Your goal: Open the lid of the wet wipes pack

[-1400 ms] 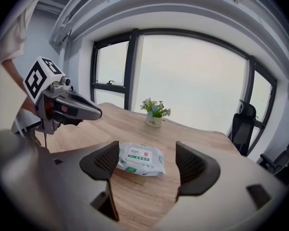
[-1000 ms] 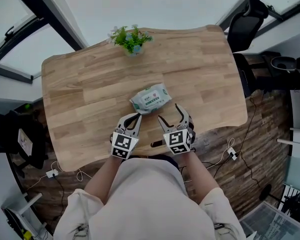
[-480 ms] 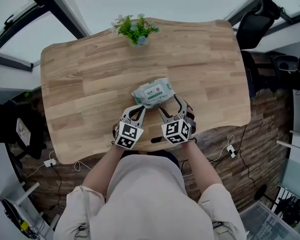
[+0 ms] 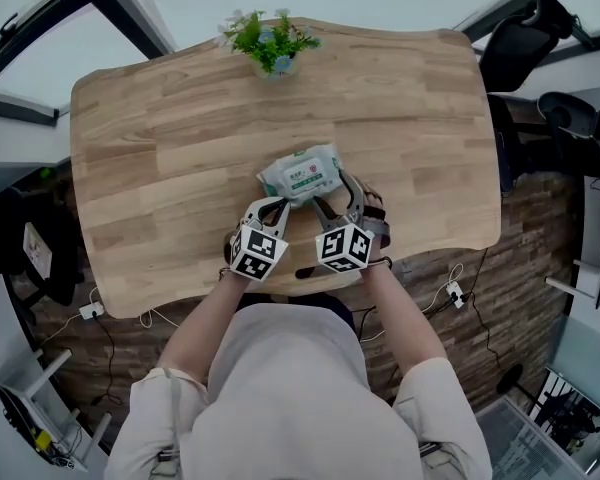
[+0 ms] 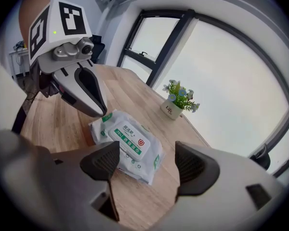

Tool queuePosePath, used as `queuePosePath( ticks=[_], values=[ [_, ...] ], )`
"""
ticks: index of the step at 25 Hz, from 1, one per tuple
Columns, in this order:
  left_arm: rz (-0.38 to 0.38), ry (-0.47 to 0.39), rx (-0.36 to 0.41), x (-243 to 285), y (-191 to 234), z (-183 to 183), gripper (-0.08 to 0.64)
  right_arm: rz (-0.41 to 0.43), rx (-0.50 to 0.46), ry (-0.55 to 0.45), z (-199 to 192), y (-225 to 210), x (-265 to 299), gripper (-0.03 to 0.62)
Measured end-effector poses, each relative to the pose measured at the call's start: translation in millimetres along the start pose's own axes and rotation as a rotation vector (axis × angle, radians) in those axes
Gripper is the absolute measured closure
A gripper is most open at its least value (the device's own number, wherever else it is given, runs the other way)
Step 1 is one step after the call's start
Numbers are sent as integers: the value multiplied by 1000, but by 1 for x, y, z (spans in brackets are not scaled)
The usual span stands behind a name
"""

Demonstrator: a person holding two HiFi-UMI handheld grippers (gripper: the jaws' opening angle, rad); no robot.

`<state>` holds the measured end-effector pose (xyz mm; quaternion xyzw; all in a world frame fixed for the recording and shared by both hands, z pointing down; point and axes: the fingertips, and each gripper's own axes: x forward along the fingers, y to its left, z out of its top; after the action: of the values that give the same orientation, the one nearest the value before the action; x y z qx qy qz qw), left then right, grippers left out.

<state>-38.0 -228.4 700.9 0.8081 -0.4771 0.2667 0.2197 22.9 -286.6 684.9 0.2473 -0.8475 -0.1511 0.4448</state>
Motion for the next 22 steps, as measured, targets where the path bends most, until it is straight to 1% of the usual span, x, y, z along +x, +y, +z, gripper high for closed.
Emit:
queuePosePath(
  ticks=[6, 17, 22],
  values=[
    [3, 20, -14, 12, 2, -5, 538, 18, -107, 1, 0, 4, 14, 230],
    [10, 64, -72, 30, 4, -23, 538, 49, -211, 19, -5, 10, 27, 230],
    [11, 66, -91, 33, 3, -27, 538, 64, -272, 13, -1, 13, 31, 232]
  ],
)
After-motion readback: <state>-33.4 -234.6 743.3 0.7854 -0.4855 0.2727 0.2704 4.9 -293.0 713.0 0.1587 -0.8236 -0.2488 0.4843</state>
